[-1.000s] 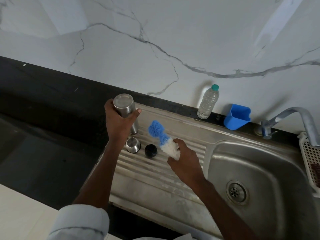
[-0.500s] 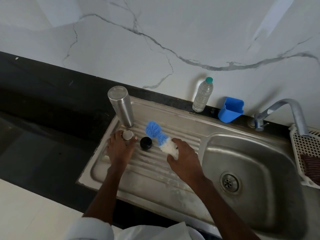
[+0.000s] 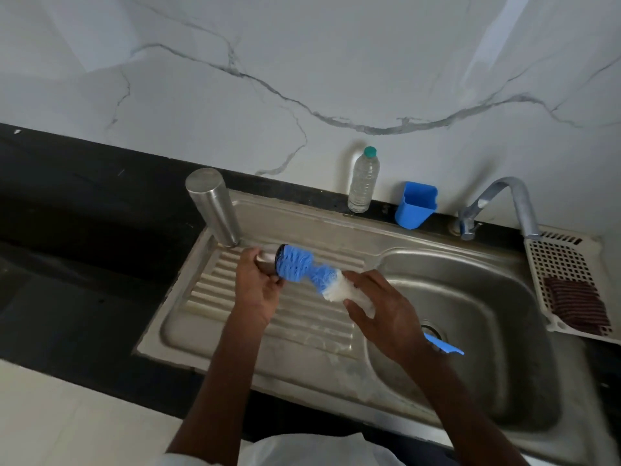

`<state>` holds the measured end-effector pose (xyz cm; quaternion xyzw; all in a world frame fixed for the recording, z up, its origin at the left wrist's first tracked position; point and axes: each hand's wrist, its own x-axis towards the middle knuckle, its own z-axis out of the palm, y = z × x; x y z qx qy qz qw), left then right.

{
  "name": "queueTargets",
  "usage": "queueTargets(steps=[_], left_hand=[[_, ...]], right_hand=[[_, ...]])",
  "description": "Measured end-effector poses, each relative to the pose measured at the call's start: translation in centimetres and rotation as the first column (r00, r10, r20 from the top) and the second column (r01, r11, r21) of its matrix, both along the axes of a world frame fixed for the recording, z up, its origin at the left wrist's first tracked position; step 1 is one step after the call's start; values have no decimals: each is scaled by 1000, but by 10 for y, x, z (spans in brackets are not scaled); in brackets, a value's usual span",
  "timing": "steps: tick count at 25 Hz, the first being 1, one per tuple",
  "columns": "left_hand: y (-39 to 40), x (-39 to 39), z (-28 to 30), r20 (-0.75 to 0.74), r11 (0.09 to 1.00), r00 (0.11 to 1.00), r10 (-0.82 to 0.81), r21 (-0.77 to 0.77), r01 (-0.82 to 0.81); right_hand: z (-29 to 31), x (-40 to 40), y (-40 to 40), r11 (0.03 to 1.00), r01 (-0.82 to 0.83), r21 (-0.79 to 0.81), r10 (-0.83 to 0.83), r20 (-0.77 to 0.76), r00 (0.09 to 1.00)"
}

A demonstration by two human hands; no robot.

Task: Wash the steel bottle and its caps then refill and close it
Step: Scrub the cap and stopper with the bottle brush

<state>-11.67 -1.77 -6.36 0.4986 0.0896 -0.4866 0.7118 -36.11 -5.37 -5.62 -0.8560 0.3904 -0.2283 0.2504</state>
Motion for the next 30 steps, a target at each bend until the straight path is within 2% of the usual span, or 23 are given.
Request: queueTargets(steps=[4, 6, 7, 9, 10, 11, 12, 13, 14, 16, 17, 18, 19, 20, 21, 22, 23, 24, 25, 26, 28, 29, 30], left_hand=[[-22, -75, 13, 113, 985, 980, -164, -34, 168], [-29, -105, 23, 123, 963, 980, -155, -203, 178], [-31, -113, 29, 136, 933, 979, -155, -305, 190], [-35, -119, 39, 209, 849, 958, -197, -452, 273], [-39, -122, 45, 244, 822, 939, -243, -463, 332], [-45, -123, 49, 263, 826, 918, -297, -411, 385], [-53, -125, 52, 248, 858, 898, -363, -286, 426], [-61, -128, 57, 207, 876, 872, -444, -106, 471], [-69, -132, 60, 150, 871, 859, -490, 57, 487], [-80, -146, 63, 103, 863, 865, -491, 190, 467], [-86, -155, 62, 129, 876, 871, -475, 165, 453], [-89, -165, 62, 178, 892, 874, -452, 80, 445], [-91, -174, 64, 219, 896, 882, -418, -60, 439], [-88, -180, 66, 235, 866, 888, -395, -226, 445], [-83, -180, 70, 251, 806, 873, -417, -343, 483], [-79, -177, 74, 286, 750, 848, -446, -399, 528], [-78, -171, 77, 340, 721, 813, -473, -382, 579], [-80, -167, 80, 365, 733, 786, -498, -307, 607], [-82, -166, 84, 348, 763, 764, -543, -176, 622], [-86, -169, 89, 289, 792, 764, -577, -30, 610], [-92, -180, 88, 219, 829, 800, -559, 149, 538], [-92, -187, 87, 200, 836, 812, -549, 143, 530], [-91, -192, 85, 208, 848, 823, -528, 79, 524]], right_hand=[[3, -31, 0, 989, 116, -91, -123, -77, 989], [6, -45, -2, 983, 184, -16, -184, 4, 983], [11, -51, -4, 964, 190, 188, -209, 88, 974], [24, -60, -11, 716, 76, 694, -350, 262, 899], [27, -69, -16, 684, 47, 728, -389, 310, 868], [28, -81, -20, 775, 105, 623, -372, 315, 874], [24, -94, -27, 906, 220, 363, -317, 236, 919], [20, -106, -31, 961, 276, 31, -277, 89, 957], [18, -117, -36, 946, 253, -201, -269, -58, 961], [17, -125, -42, 930, 204, -305, -269, -188, 945], [14, -124, -41, 941, 218, -257, -264, -161, 951], [18, -121, -39, 962, 246, -114, -254, -62, 965], [25, -120, -39, 946, 233, 224, -265, 127, 956], [35, -120, -39, 793, 86, 603, -334, 313, 889], [45, -121, -36, 558, -88, 825, -449, 390, 804], [51, -126, -35, 461, -174, 870, -486, 411, 771], [54, -132, -34, 505, -150, 850, -461, 413, 785], [52, -138, -34, 661, -34, 750, -402, 392, 827], [44, -143, -35, 831, 179, 527, -369, 282, 886], [40, -148, -36, 911, 348, 222, -381, 130, 915], [25, -155, -40, 910, 346, -228, -371, -76, 926], [19, -153, -40, 900, 322, -295, -360, -86, 929], [23, -148, -36, 928, 326, -182, -340, -51, 939]])
